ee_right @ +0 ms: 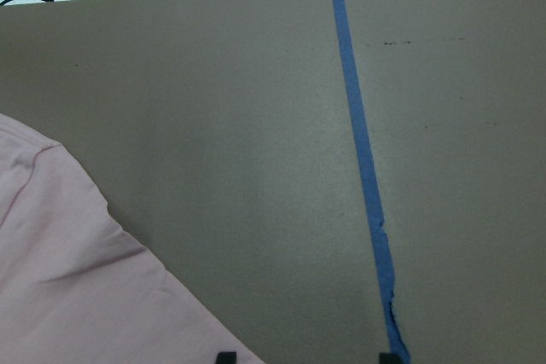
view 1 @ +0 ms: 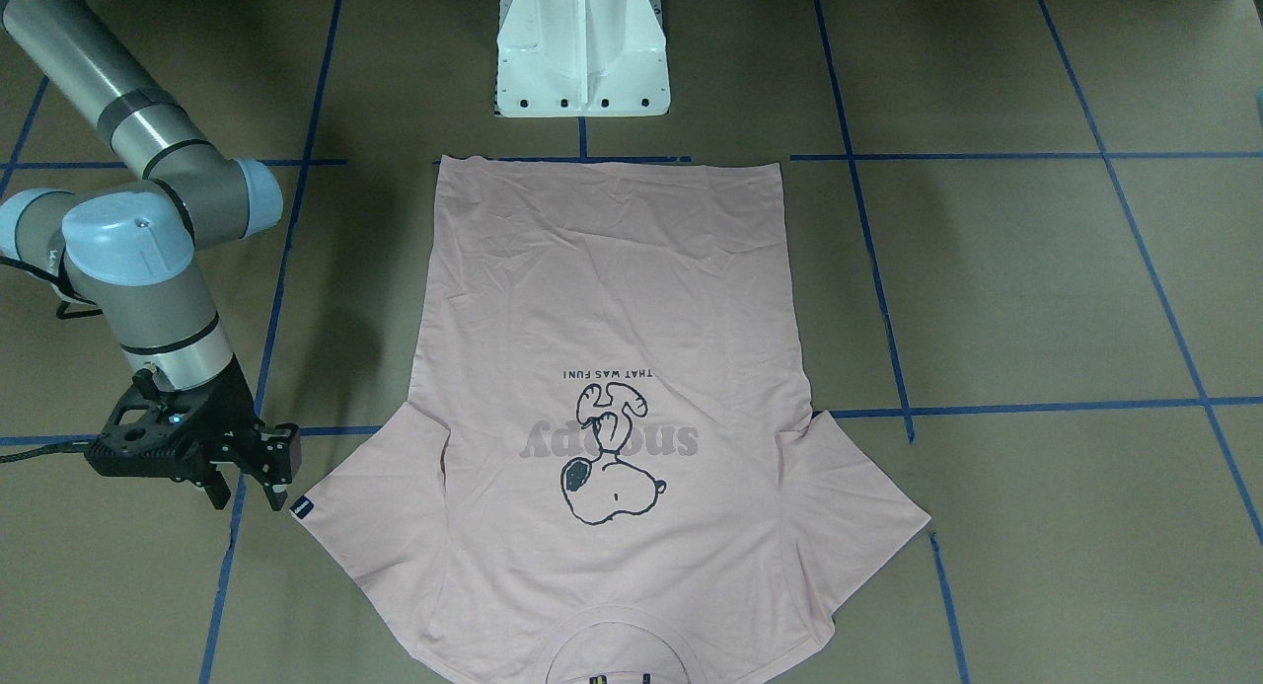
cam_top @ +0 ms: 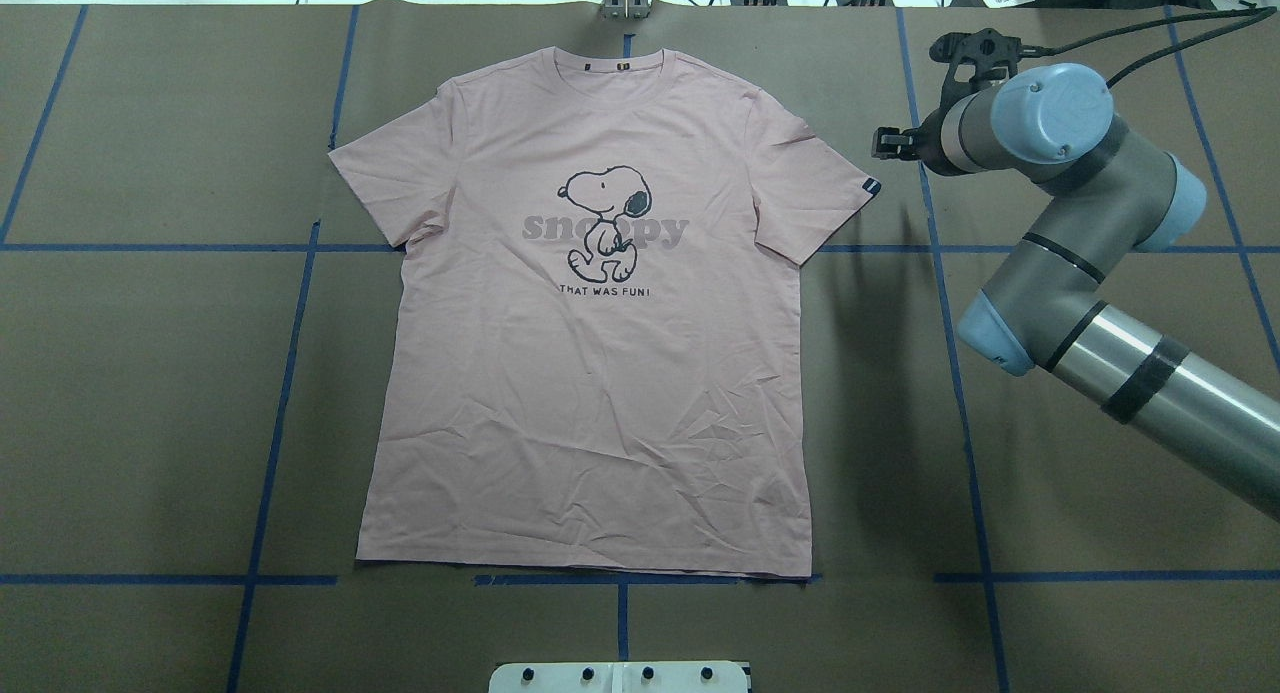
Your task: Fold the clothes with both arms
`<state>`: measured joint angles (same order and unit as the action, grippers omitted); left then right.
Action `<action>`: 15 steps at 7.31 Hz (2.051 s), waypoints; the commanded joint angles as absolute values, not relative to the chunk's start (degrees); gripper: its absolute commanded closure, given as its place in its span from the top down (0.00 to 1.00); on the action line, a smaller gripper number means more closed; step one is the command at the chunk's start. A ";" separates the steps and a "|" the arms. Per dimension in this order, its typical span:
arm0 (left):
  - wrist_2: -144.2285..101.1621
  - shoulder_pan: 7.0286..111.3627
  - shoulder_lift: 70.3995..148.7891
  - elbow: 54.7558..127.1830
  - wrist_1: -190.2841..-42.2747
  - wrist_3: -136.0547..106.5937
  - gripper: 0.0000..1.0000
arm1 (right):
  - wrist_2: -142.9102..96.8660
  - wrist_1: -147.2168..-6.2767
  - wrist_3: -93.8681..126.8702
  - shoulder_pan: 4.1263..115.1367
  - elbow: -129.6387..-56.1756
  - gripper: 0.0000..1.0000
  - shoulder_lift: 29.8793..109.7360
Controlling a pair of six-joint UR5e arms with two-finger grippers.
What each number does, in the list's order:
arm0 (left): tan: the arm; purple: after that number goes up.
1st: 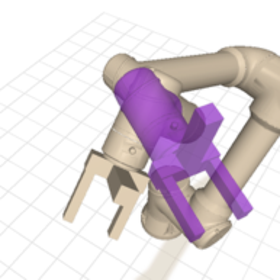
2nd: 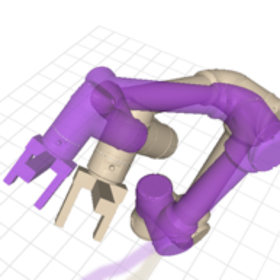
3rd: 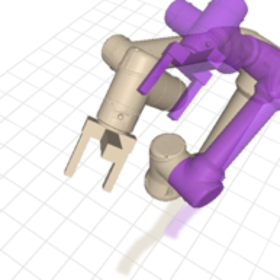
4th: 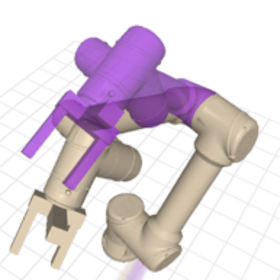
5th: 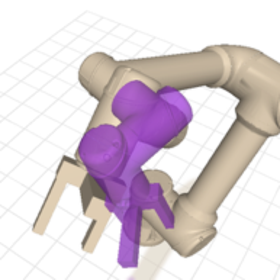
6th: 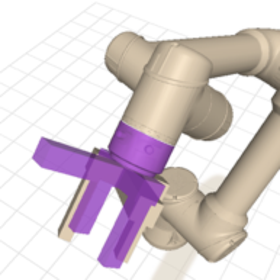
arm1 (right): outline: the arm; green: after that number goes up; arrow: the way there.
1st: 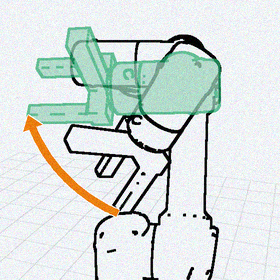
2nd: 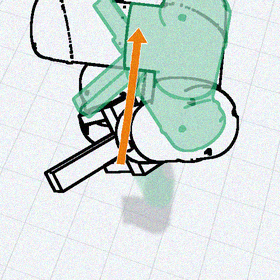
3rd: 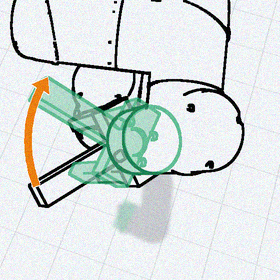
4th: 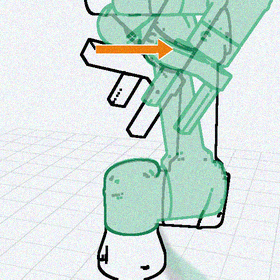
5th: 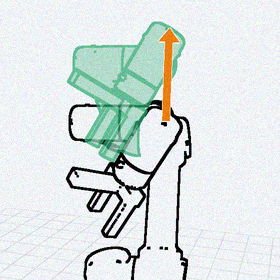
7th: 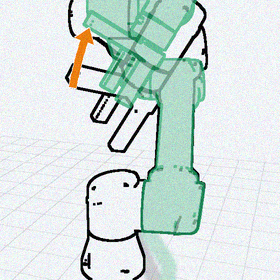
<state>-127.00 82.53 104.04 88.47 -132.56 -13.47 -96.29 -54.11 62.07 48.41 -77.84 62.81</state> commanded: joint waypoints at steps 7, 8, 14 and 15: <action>-127.00 82.53 103.45 88.24 -133.95 -13.45 1.00 | -91.93 -47.81 67.06 44.65 -70.75 0.60 60.82; -127.00 82.53 103.45 88.24 -133.95 -13.36 1.00 | -91.93 -47.81 67.06 44.65 -70.66 0.59 60.91; -127.00 82.53 103.45 88.07 -134.30 -13.45 1.00 | -91.85 -47.90 70.48 44.56 -70.93 0.00 60.47; -127.00 82.53 103.45 88.15 -134.21 -13.45 1.00 | -92.11 -49.73 70.58 44.82 -71.28 0.00 57.95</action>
<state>-127.00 82.53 103.45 88.10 -134.24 -13.41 -91.92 -48.33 70.34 44.62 -70.92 59.88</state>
